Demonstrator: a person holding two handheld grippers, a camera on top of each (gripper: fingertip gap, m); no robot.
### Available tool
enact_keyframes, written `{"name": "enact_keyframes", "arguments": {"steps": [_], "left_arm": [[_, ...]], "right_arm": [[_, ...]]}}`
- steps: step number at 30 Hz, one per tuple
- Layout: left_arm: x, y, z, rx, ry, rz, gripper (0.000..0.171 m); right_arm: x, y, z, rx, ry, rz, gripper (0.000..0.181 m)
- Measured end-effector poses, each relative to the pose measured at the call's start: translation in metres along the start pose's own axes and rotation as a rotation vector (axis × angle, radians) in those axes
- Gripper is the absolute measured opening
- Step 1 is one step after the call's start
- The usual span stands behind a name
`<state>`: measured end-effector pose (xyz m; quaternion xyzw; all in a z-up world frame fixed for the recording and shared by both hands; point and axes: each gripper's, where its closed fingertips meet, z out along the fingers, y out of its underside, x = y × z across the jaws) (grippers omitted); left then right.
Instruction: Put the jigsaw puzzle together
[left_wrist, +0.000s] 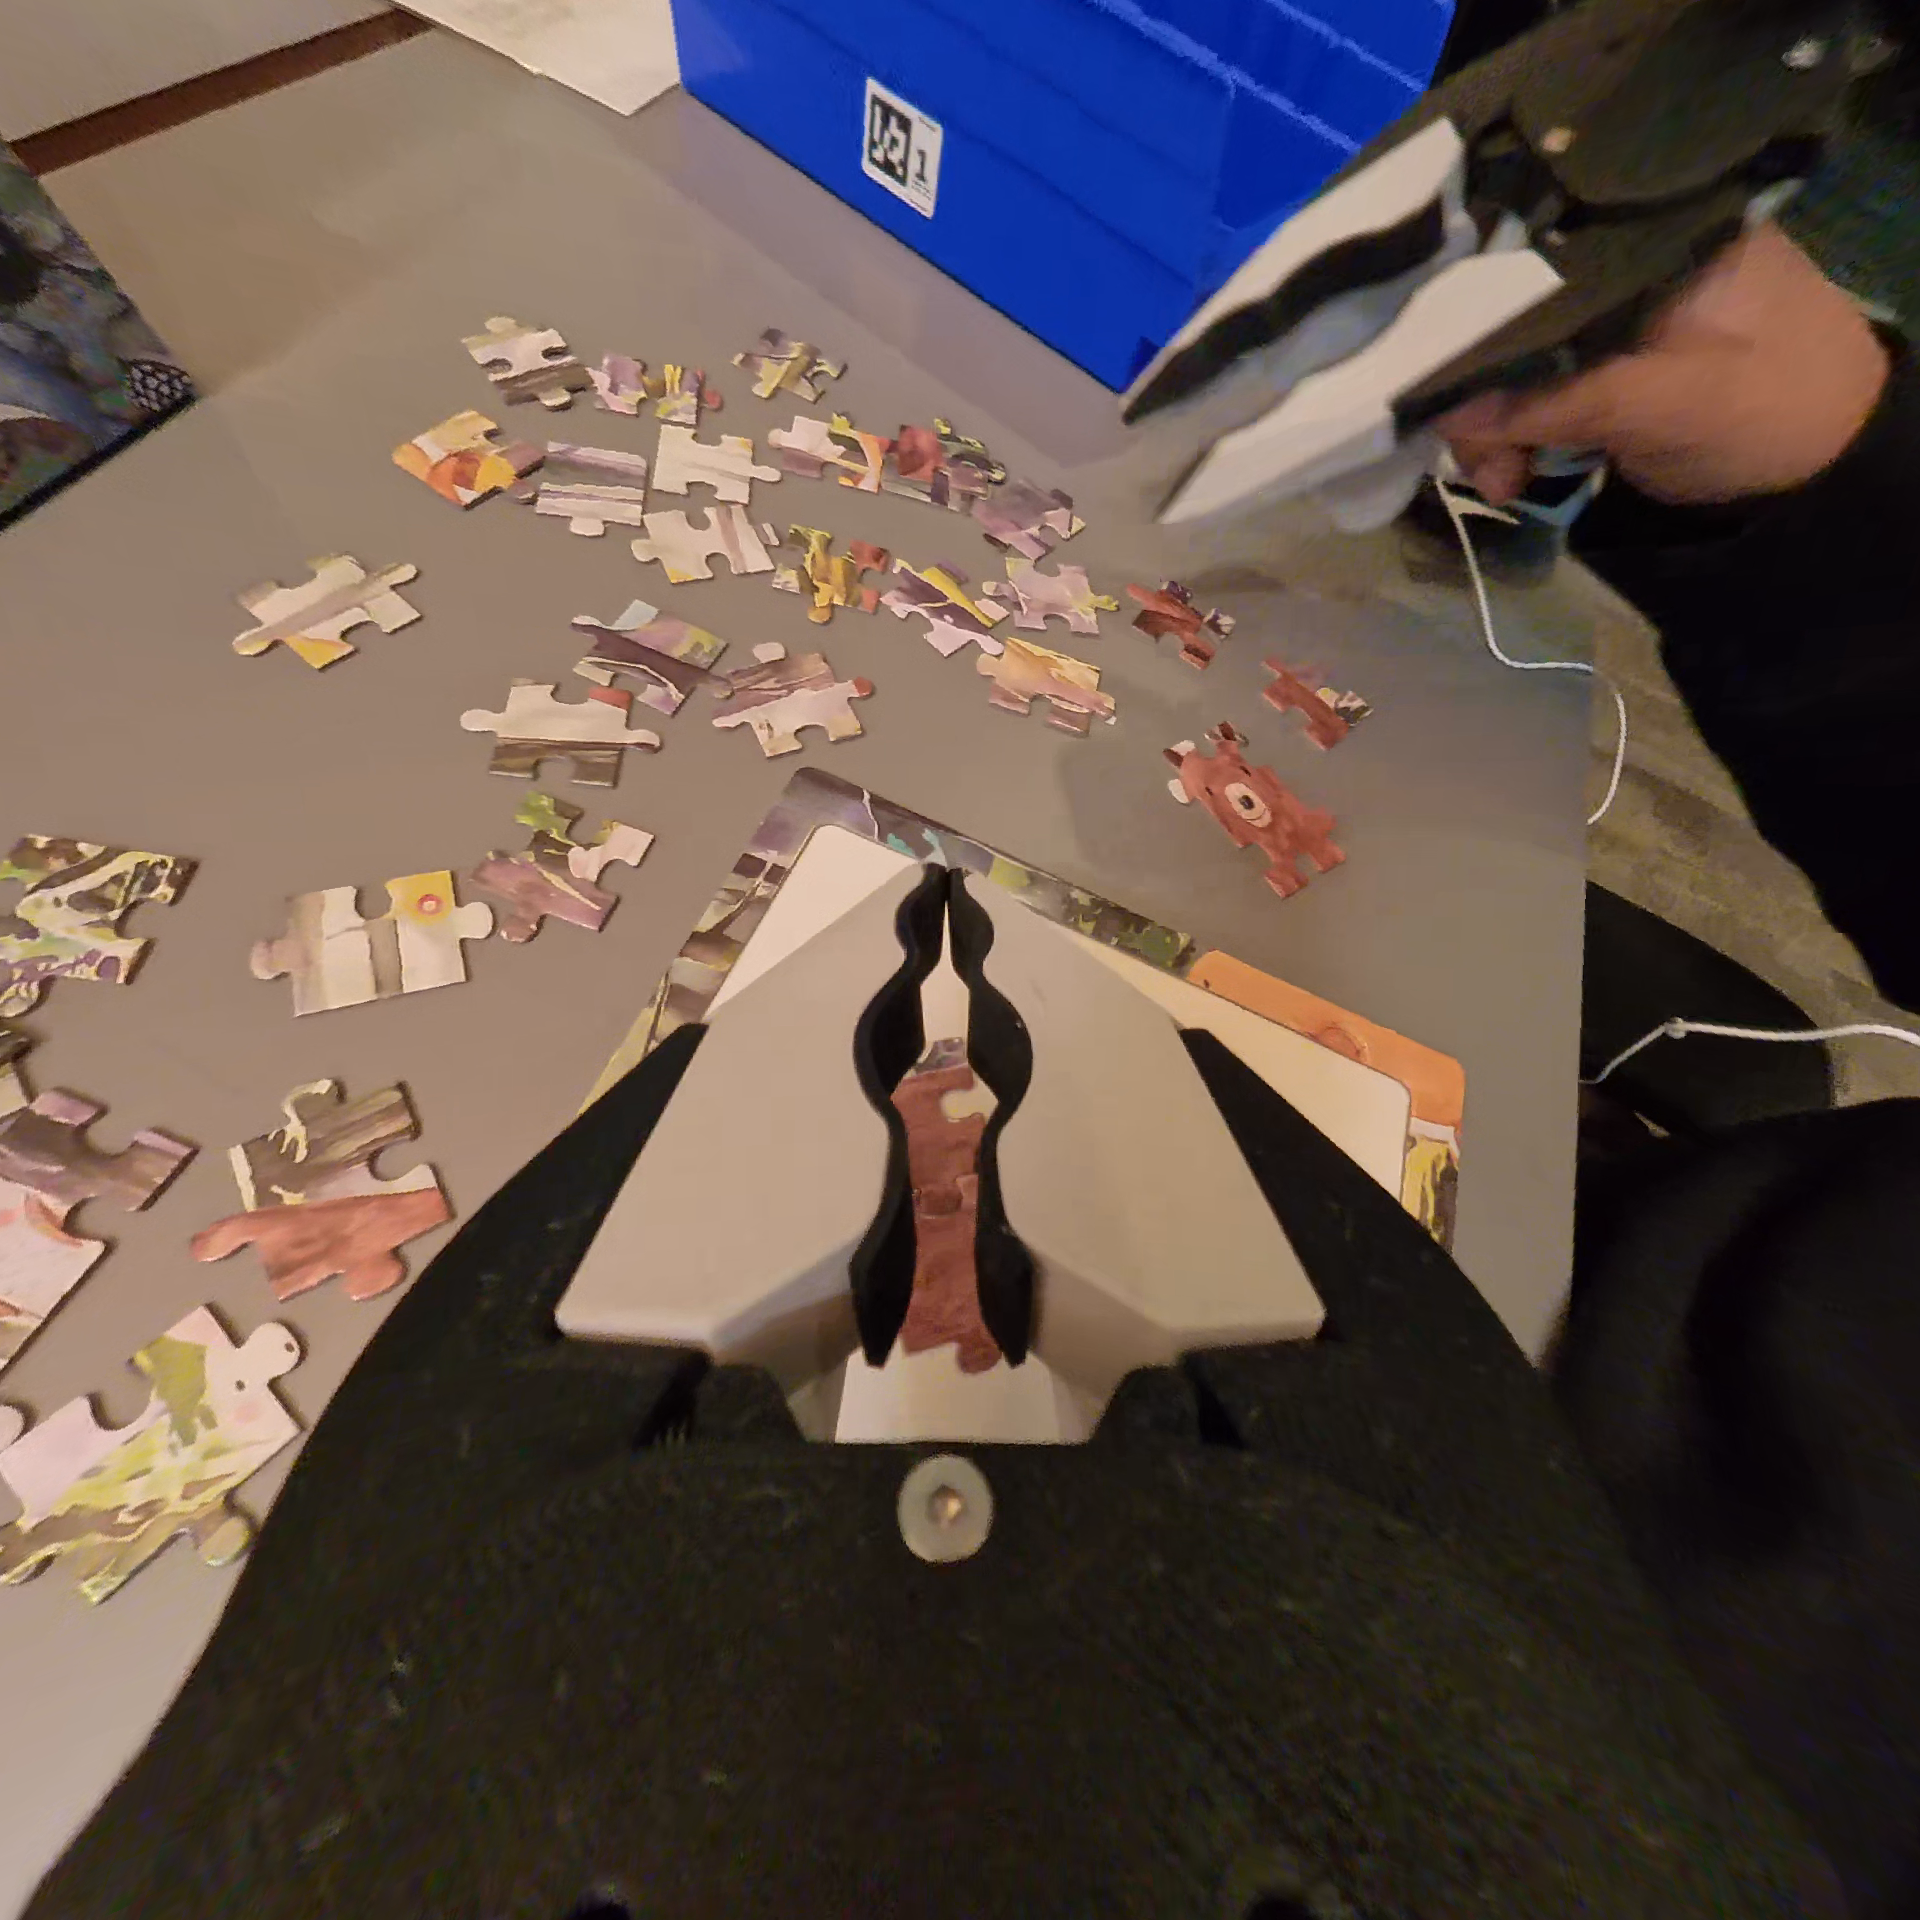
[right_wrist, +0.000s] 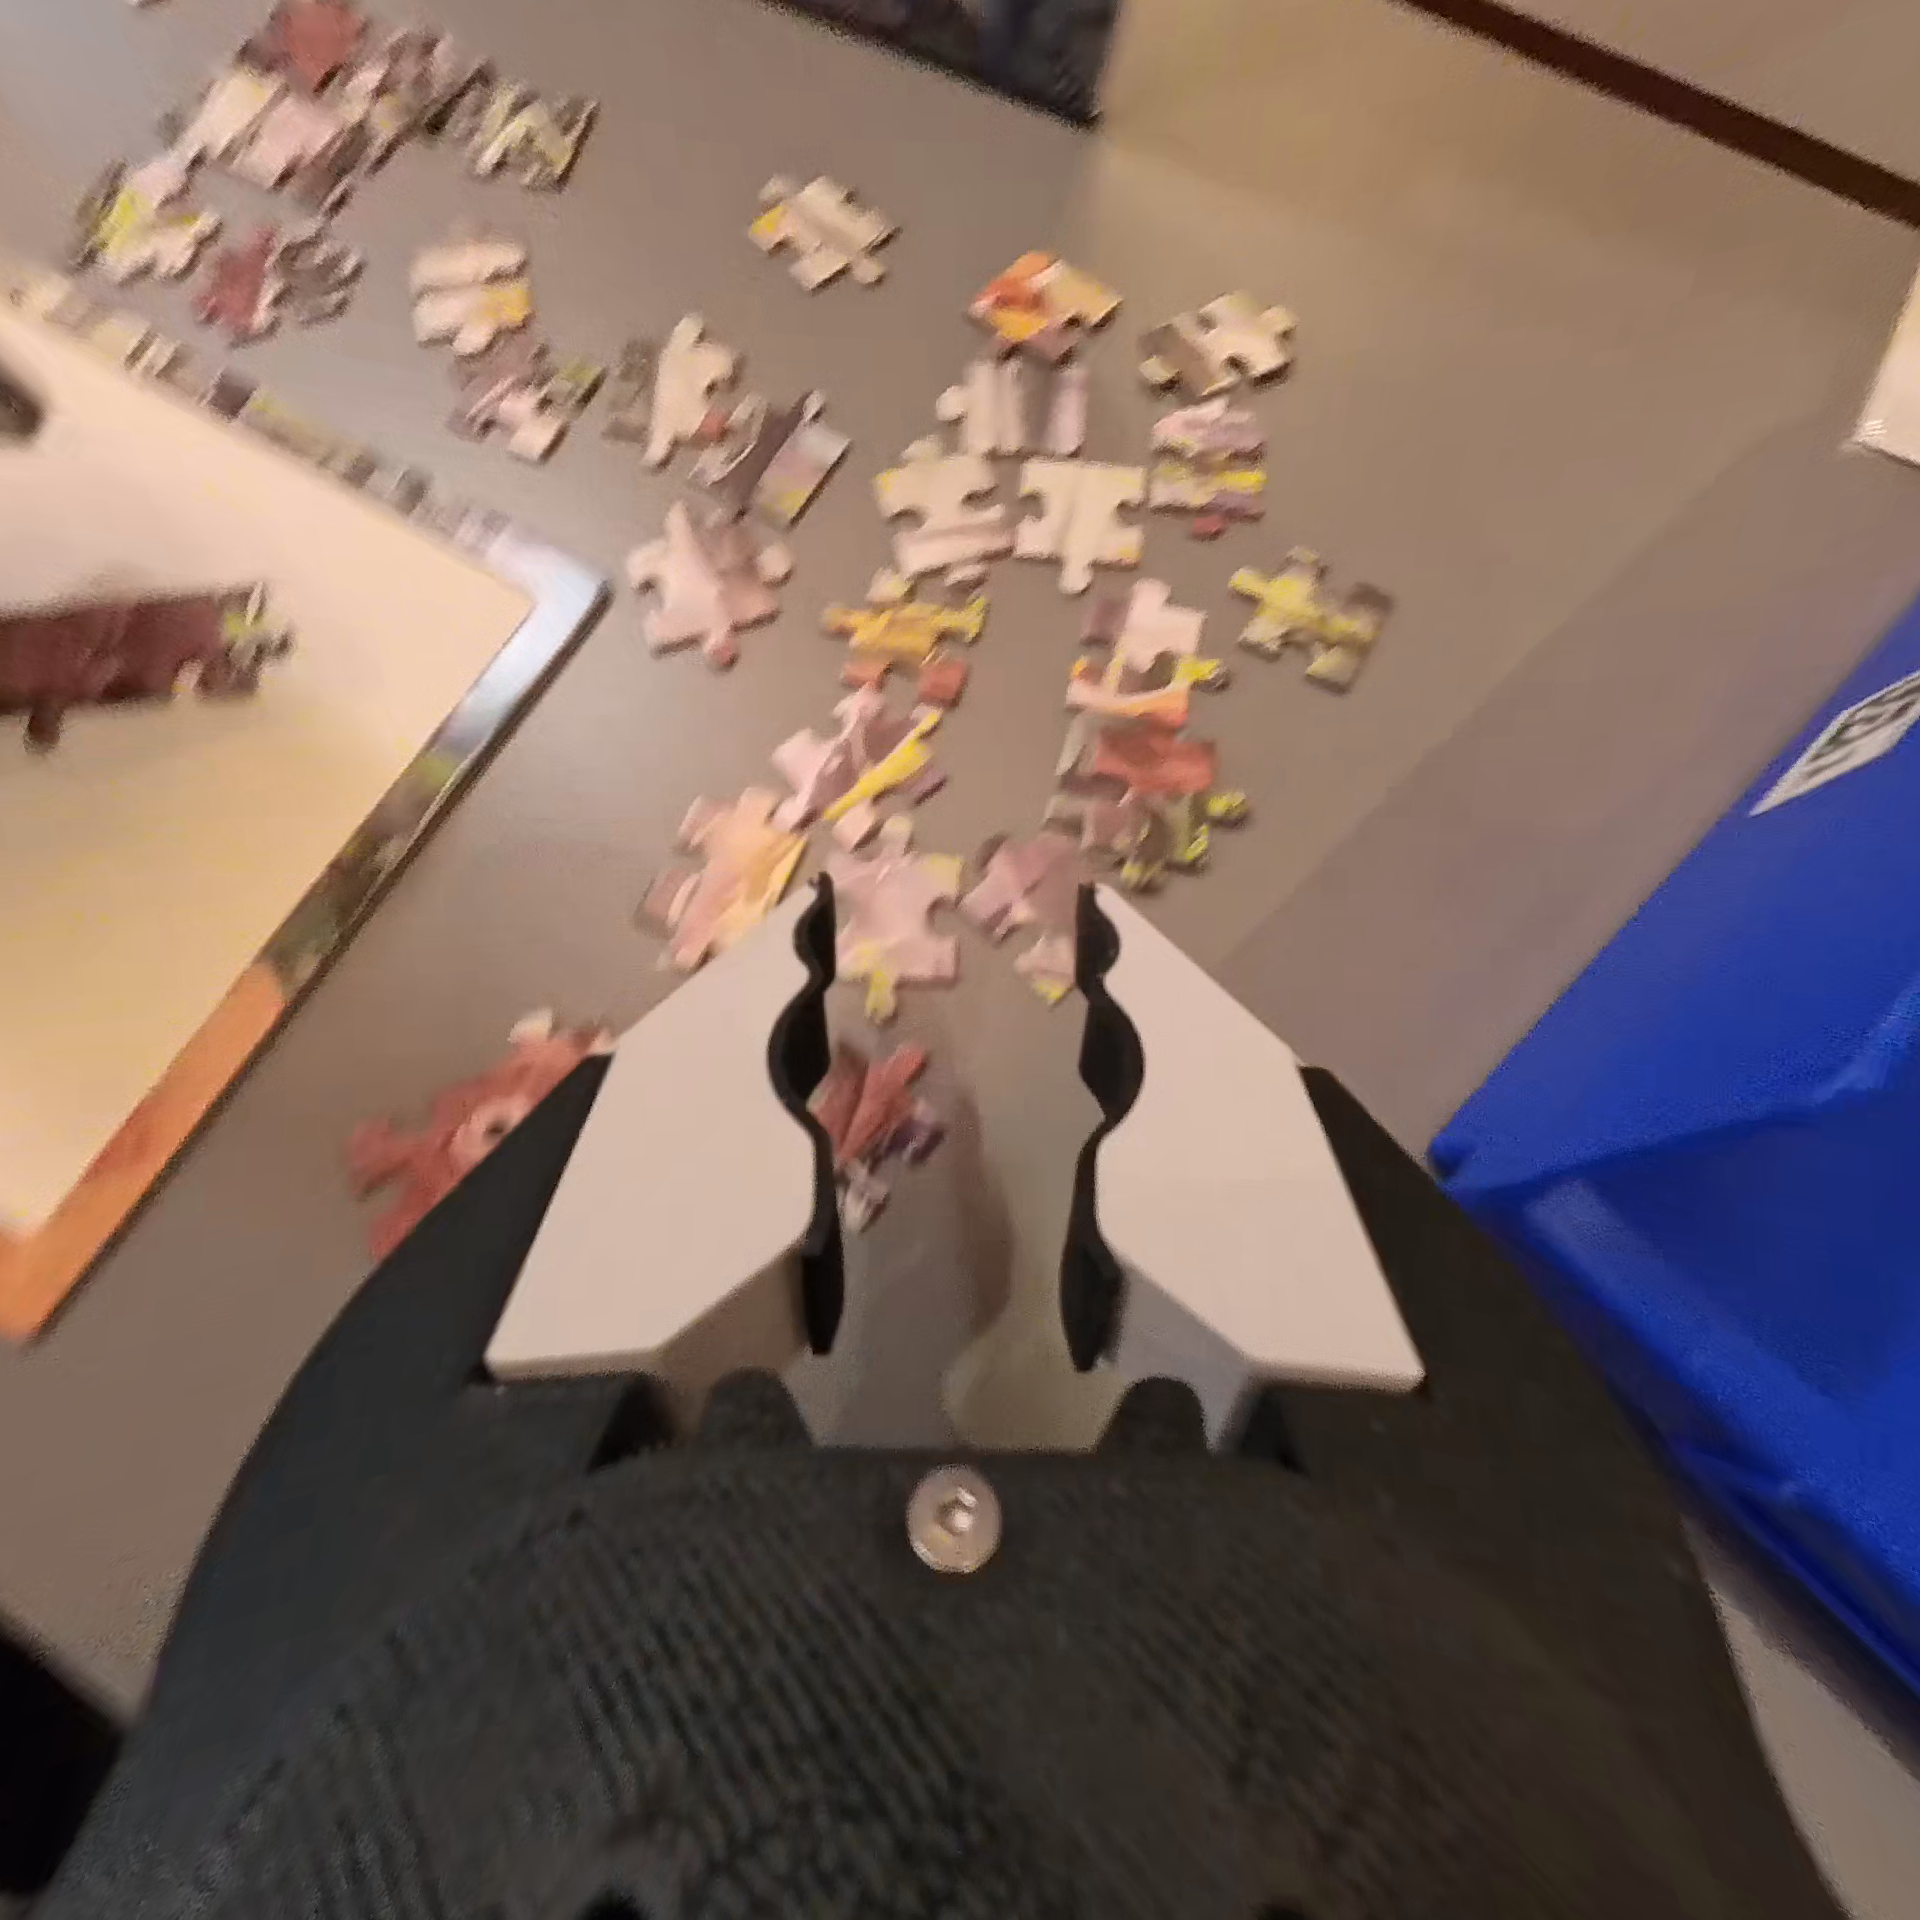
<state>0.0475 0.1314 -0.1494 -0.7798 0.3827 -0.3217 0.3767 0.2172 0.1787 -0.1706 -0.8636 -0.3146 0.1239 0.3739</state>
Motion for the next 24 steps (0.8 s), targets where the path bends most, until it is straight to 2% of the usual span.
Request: {"name": "enact_keyframes", "arguments": {"steps": [3, 8, 14, 18, 24], "left_arm": [[-0.001, 0.001, -0.005, 0.013, 0.015, -0.002, 0.0], [-0.004, 0.002, -0.012, 0.078, 0.041, -0.016, 0.0], [-0.002, -0.009, -0.016, 0.205, 0.133, -0.125, 0.0], [-0.002, -0.015, -0.021, 0.252, 0.129, -0.127, 0.0], [0.002, -0.017, -0.022, 0.268, 0.145, -0.124, 0.0]], "right_arm": [[0.026, -0.015, 0.026, 0.028, 0.076, 0.091, 0.049], [0.05, -0.006, 0.061, -0.024, 0.09, 0.28, 0.058], [0.059, -0.001, 0.063, -0.025, 0.169, 0.244, 0.041], [0.057, -0.002, 0.063, 0.003, 0.151, 0.231, 0.039], [0.06, -0.03, 0.036, 0.213, 0.184, 0.155, 0.039]]}}
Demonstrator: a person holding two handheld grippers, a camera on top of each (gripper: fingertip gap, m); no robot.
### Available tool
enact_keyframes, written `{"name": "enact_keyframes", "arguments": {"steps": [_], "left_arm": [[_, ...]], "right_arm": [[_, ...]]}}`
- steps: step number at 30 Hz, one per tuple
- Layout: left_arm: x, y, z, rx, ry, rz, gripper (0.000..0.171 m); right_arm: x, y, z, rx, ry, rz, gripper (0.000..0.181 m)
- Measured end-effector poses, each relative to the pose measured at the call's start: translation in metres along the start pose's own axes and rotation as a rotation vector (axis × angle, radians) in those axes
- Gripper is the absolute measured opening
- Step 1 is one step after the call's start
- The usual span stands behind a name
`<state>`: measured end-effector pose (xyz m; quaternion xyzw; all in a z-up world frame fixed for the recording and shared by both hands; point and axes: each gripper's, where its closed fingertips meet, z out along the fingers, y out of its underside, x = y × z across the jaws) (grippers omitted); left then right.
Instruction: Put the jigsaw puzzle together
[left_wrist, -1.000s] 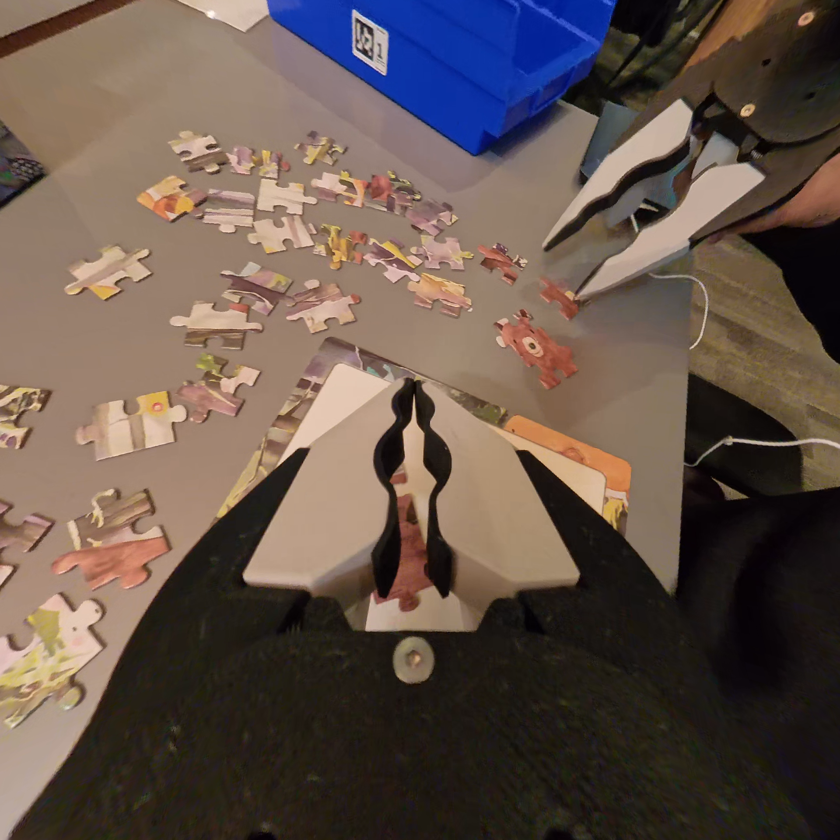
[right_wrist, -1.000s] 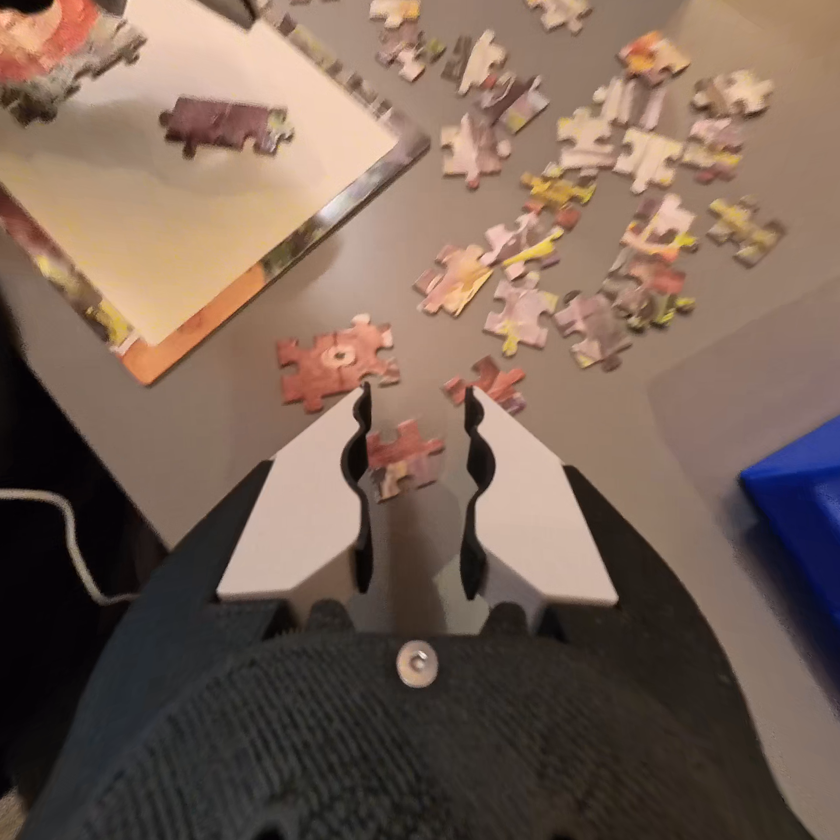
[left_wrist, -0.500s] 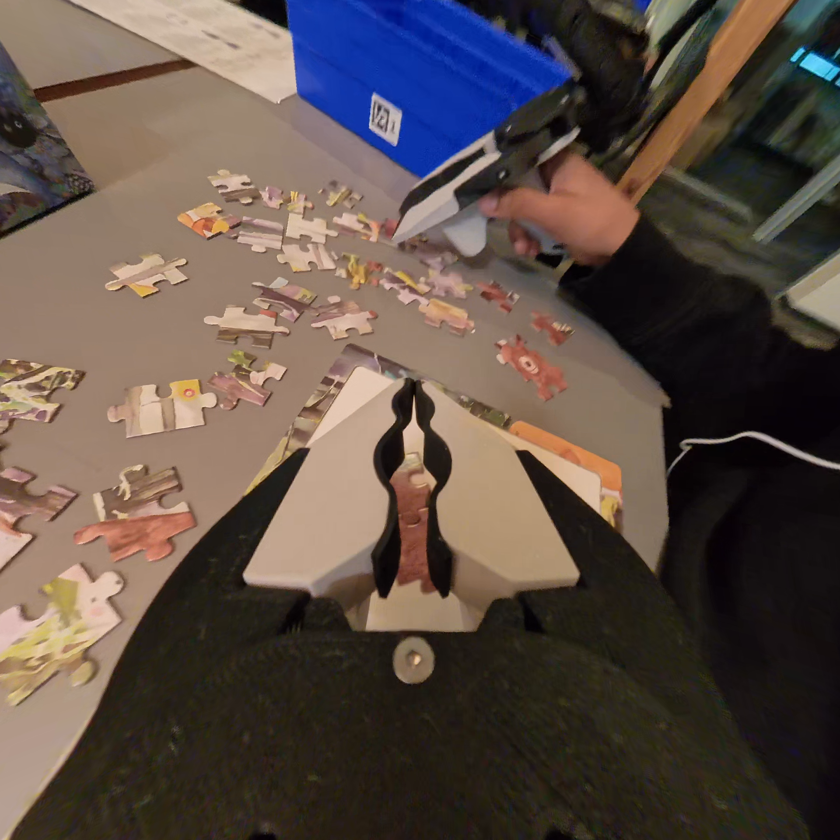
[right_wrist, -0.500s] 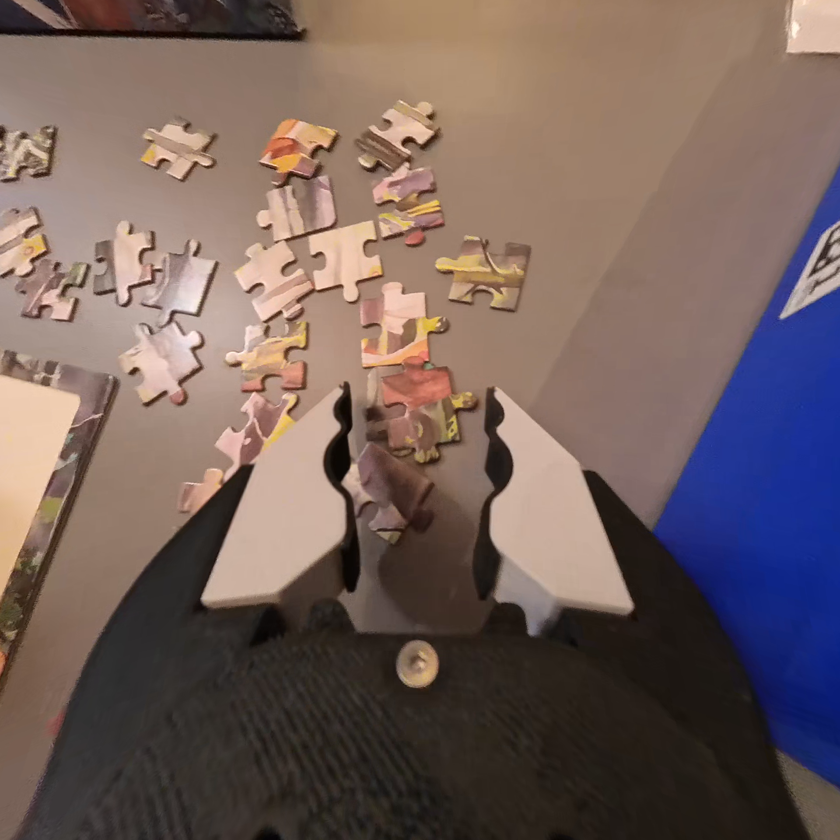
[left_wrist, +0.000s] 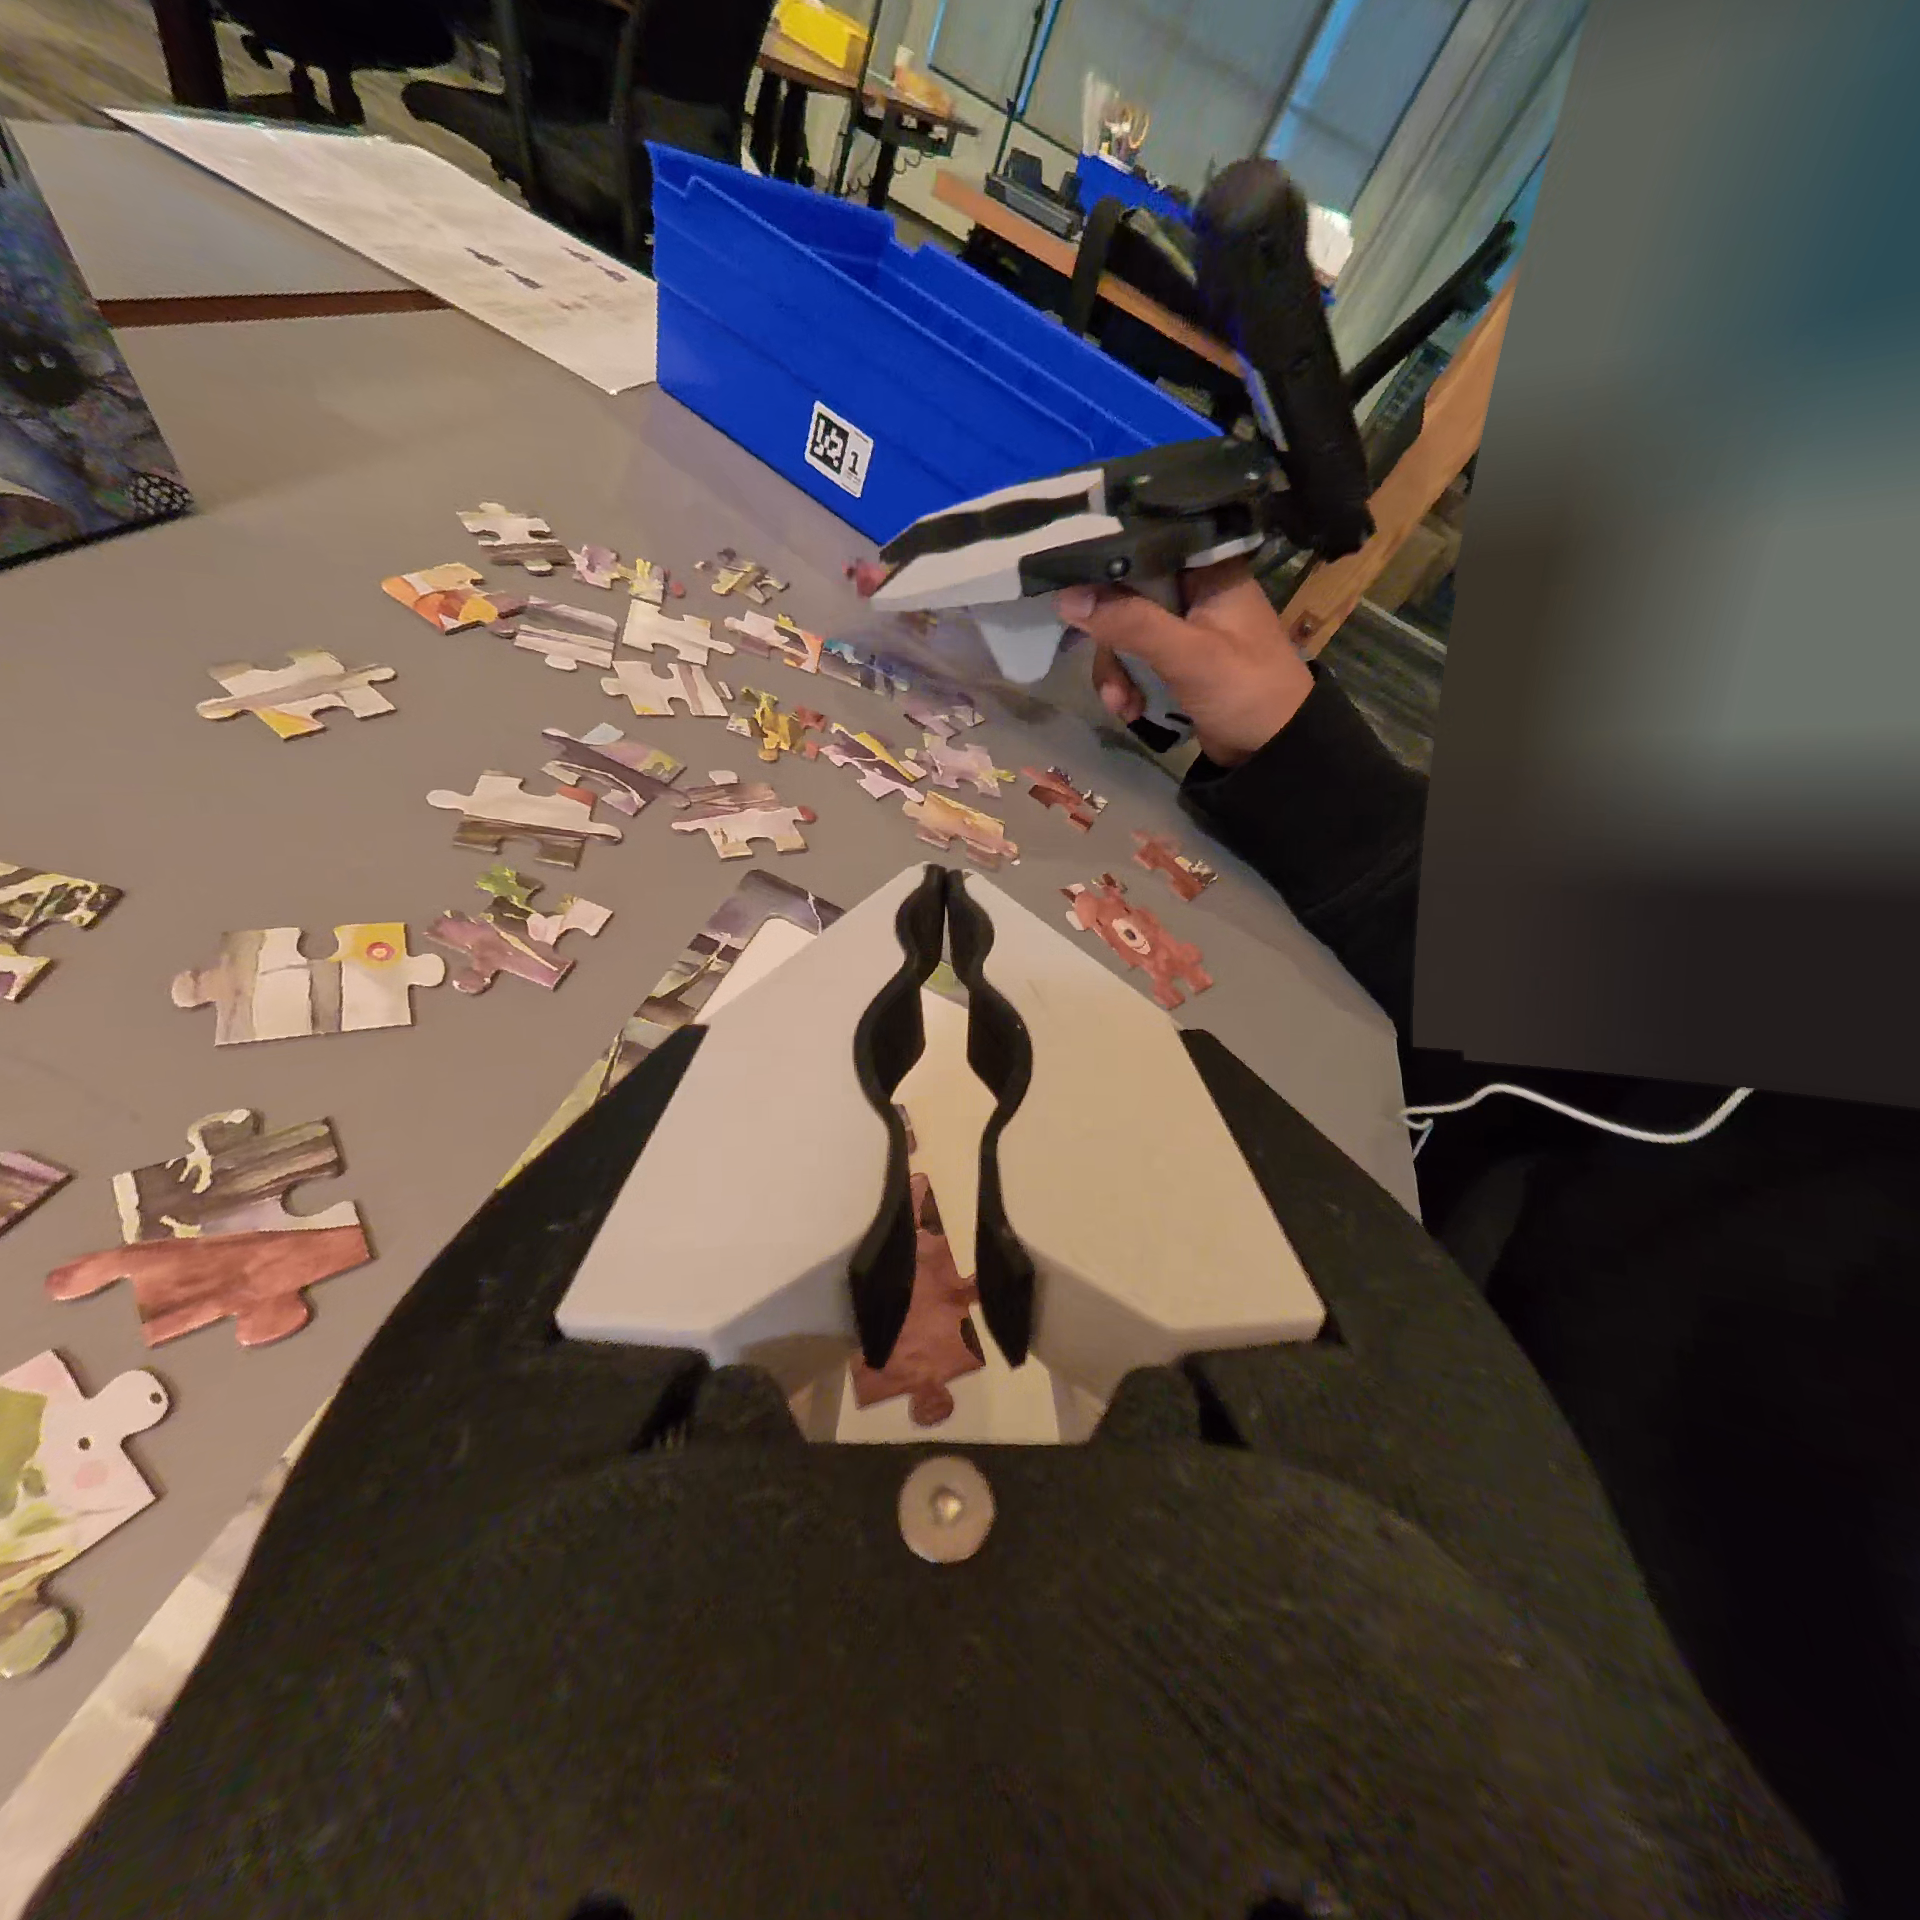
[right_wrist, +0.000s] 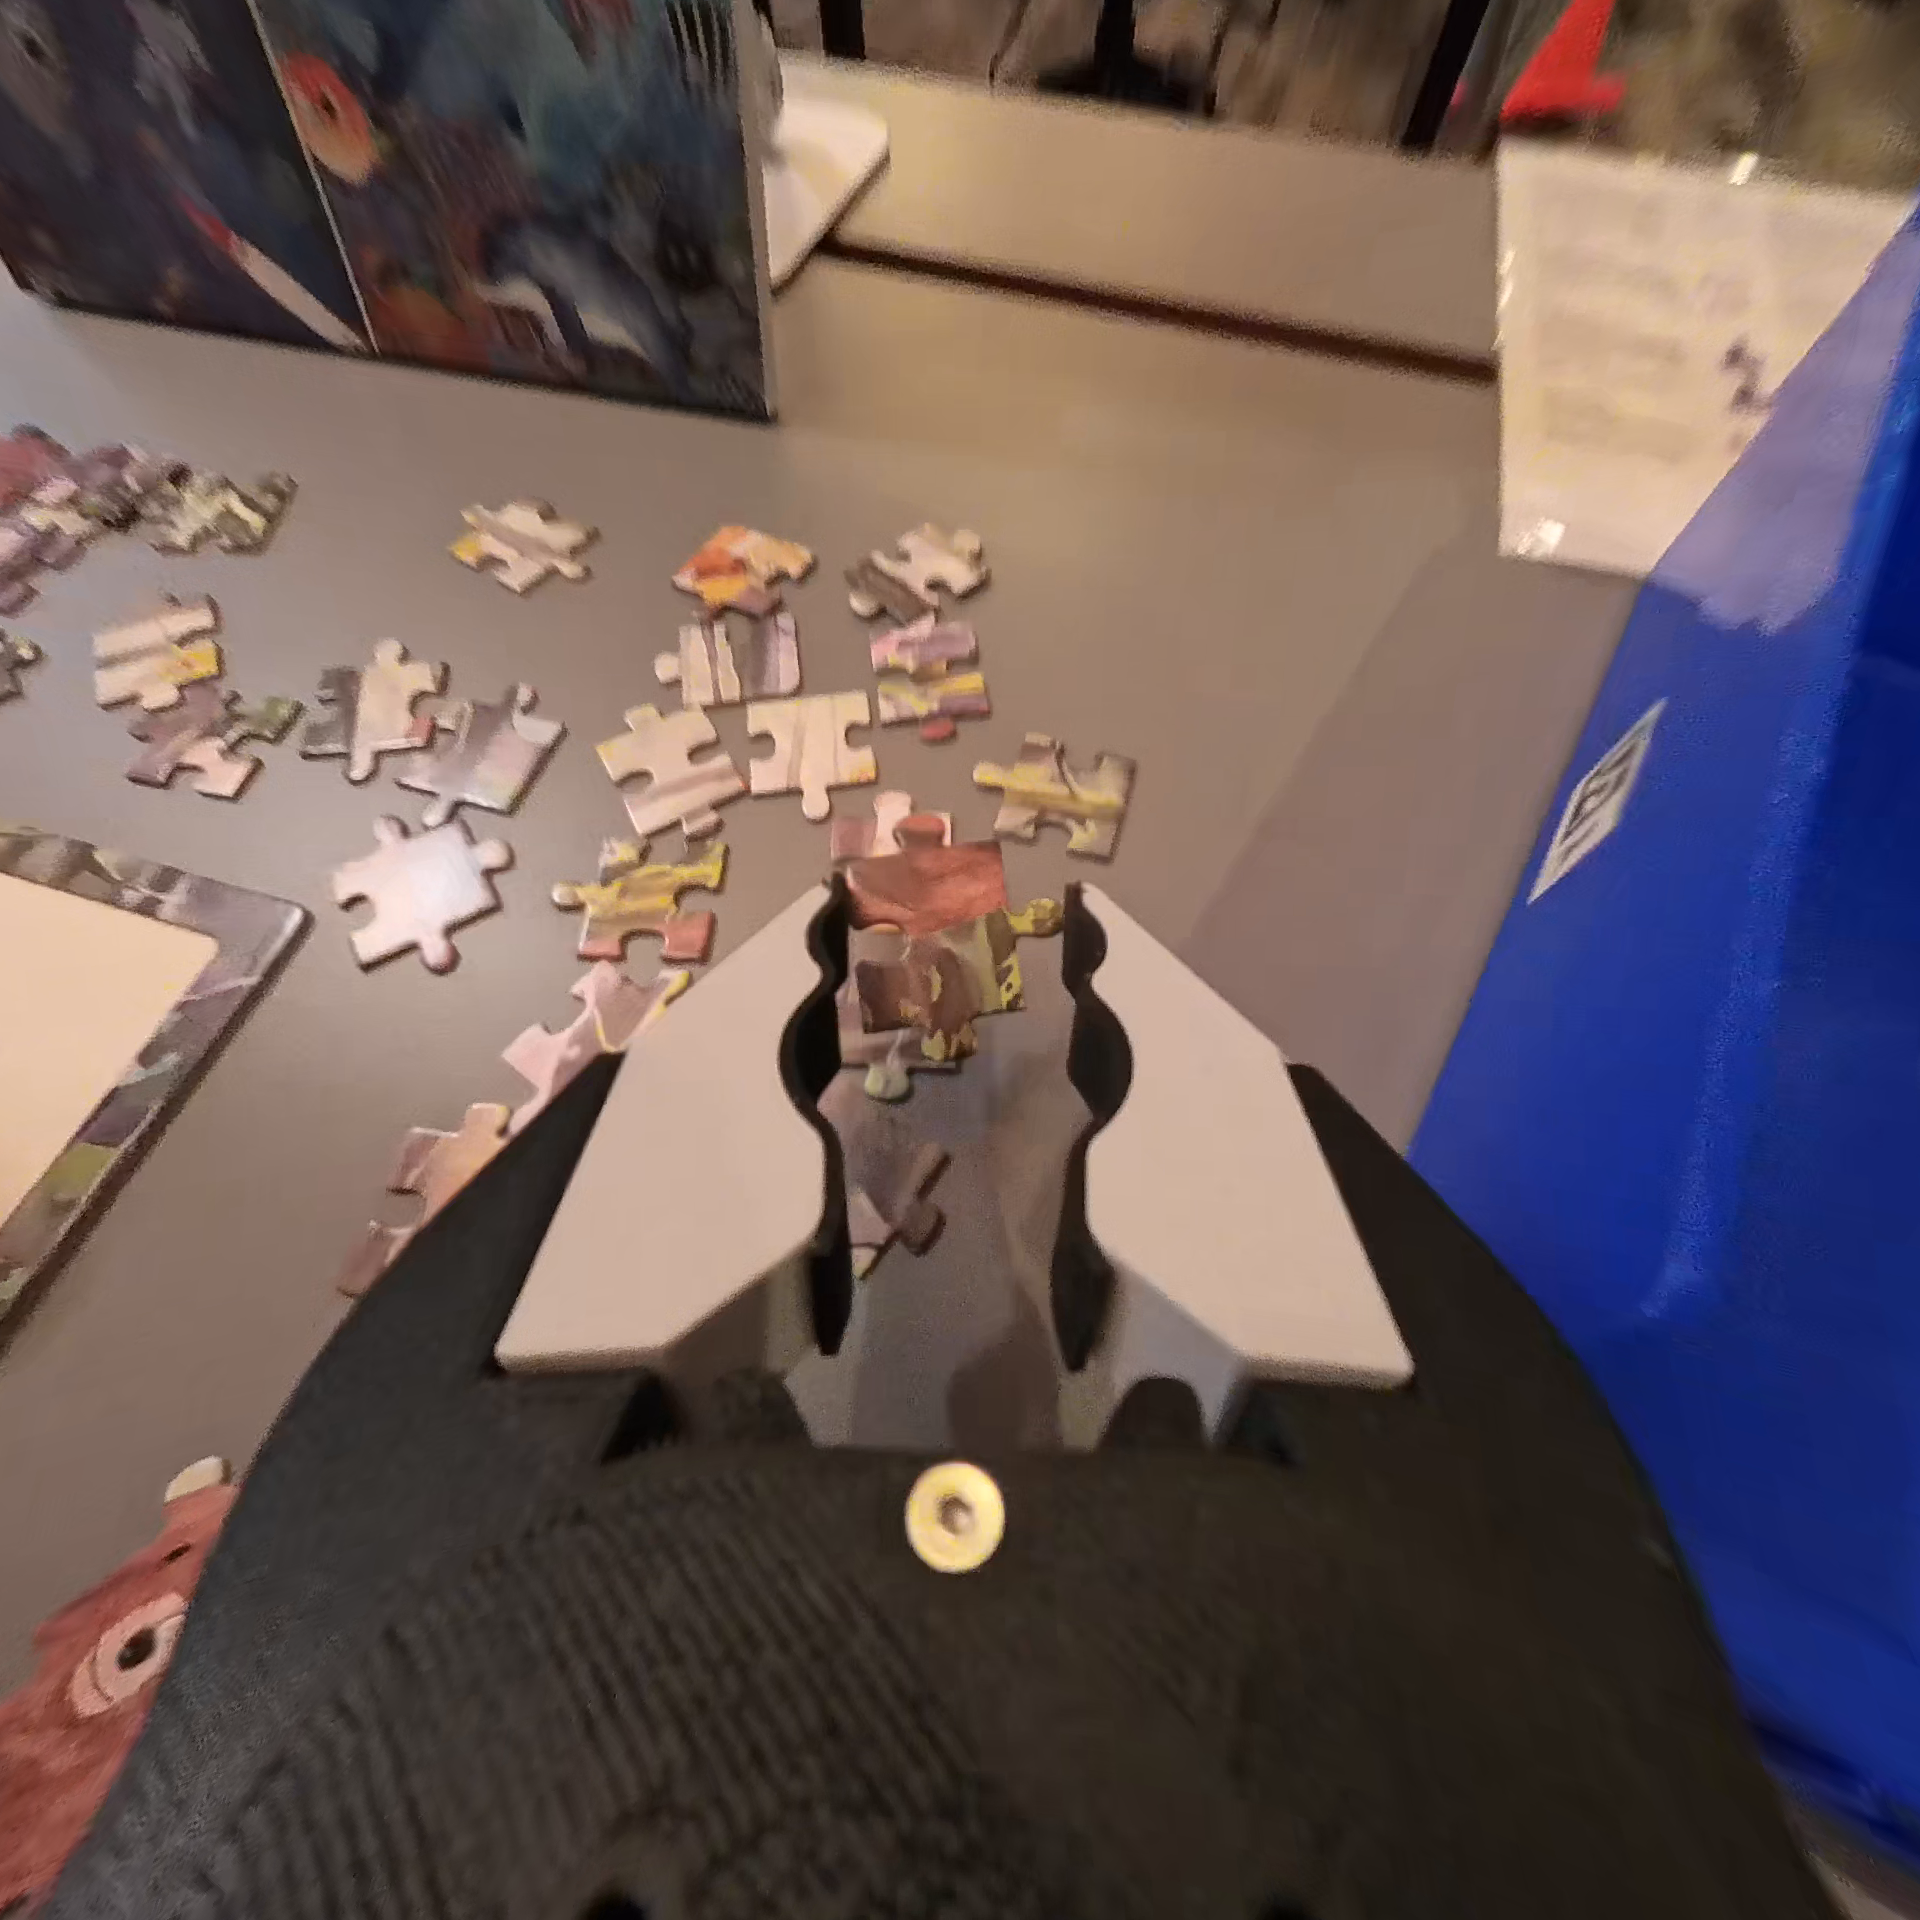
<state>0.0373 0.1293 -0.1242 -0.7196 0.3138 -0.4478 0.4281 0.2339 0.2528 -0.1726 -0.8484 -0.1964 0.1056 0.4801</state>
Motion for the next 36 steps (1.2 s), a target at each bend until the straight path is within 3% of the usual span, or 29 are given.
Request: {"name": "enact_keyframes", "arguments": {"steps": [8, 36], "left_arm": [[-0.006, -0.012, -0.008, 0.067, -0.039, 0.029, 0.0], [0.009, -0.007, -0.01, 0.051, 0.077, 0.063, 0.0]], "right_arm": [[-0.009, -0.035, -0.027, 0.207, -0.011, -0.086, 0.039], [-0.02, -0.035, -0.024, 0.22, -0.094, -0.088, 0.039]]}}
